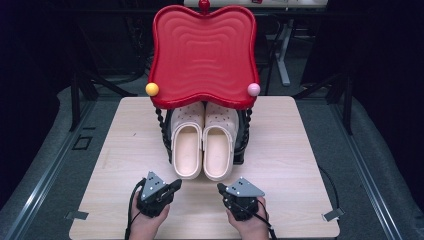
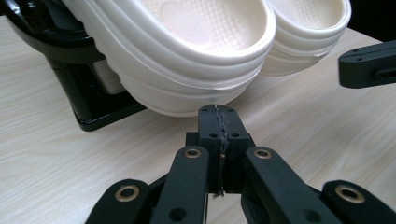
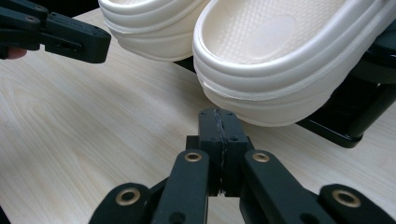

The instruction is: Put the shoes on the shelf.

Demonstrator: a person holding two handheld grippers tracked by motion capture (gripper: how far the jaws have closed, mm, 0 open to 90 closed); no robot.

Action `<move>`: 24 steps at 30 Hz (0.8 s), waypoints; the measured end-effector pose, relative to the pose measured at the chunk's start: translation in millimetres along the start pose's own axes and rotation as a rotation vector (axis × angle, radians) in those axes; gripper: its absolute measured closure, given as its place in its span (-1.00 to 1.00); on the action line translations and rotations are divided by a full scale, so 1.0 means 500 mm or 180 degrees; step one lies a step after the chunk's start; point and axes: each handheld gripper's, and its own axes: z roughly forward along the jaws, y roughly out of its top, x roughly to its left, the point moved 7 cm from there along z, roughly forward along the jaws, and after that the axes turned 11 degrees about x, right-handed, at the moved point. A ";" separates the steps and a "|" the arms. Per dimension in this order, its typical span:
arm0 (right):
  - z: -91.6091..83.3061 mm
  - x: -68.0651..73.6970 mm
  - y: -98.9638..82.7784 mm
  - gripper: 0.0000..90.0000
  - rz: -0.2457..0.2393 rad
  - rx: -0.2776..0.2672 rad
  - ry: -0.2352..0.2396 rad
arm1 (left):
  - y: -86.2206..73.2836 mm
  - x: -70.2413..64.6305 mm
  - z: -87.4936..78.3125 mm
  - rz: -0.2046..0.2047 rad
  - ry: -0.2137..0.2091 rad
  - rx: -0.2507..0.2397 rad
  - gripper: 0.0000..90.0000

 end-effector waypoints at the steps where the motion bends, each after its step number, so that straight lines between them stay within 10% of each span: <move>1: 0.002 0.000 0.001 1.00 0.0014 -0.0013 0.0010 | 0.001 -0.001 0.000 -0.0008 -0.0005 0.0002 1.00; 24: -0.005 -0.009 0.020 1.00 0.0104 -0.0090 0.0019 | 0.009 0.010 -0.015 -0.0056 0.0043 -0.0028 1.00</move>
